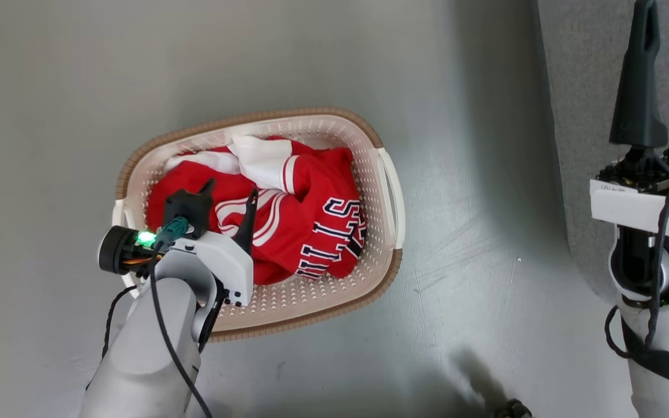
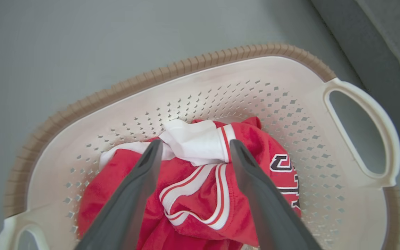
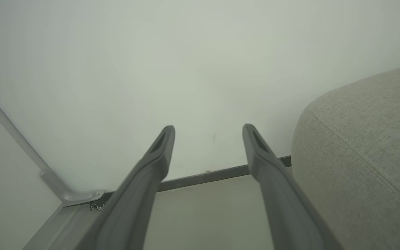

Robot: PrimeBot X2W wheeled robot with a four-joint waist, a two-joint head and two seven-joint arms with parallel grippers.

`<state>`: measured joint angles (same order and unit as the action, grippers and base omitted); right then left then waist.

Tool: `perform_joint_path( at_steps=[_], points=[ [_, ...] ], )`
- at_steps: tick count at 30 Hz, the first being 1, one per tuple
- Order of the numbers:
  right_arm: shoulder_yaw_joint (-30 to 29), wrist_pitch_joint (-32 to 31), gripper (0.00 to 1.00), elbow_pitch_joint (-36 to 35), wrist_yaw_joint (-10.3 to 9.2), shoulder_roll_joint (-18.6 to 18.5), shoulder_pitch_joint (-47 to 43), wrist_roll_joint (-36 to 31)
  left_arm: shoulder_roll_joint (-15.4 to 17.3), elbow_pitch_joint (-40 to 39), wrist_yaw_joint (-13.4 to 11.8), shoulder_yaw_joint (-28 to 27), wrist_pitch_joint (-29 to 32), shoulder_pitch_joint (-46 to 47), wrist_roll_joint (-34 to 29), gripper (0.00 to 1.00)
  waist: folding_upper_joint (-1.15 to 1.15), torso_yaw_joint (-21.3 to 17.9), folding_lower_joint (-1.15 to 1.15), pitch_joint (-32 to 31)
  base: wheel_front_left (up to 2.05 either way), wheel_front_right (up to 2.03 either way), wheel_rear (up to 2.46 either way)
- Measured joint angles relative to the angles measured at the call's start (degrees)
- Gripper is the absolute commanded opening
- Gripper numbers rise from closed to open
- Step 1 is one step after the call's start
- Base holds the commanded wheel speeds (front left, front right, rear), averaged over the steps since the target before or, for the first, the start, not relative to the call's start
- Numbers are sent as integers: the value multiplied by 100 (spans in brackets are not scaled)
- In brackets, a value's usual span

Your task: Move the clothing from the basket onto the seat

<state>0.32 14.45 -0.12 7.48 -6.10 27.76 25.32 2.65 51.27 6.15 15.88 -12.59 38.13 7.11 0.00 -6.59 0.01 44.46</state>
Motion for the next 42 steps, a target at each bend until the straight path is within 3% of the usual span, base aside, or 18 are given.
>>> perform_joint_path(
  at_steps=[33, 42],
  points=[
    [100, 1, 100, -127, 0, 41, 790, -3, -34, 1452, 32, 848, 768, 1279, -757, 100, 0, -264, 0, 1261, 0, 0, 0],
    [126, 1, 100, -127, 0, 70, 897, -3, -36, 1847, -111, 890, 1167, 1540, -837, 100, 0, -343, 0, 1462, 0, 0, 0]
  ],
)
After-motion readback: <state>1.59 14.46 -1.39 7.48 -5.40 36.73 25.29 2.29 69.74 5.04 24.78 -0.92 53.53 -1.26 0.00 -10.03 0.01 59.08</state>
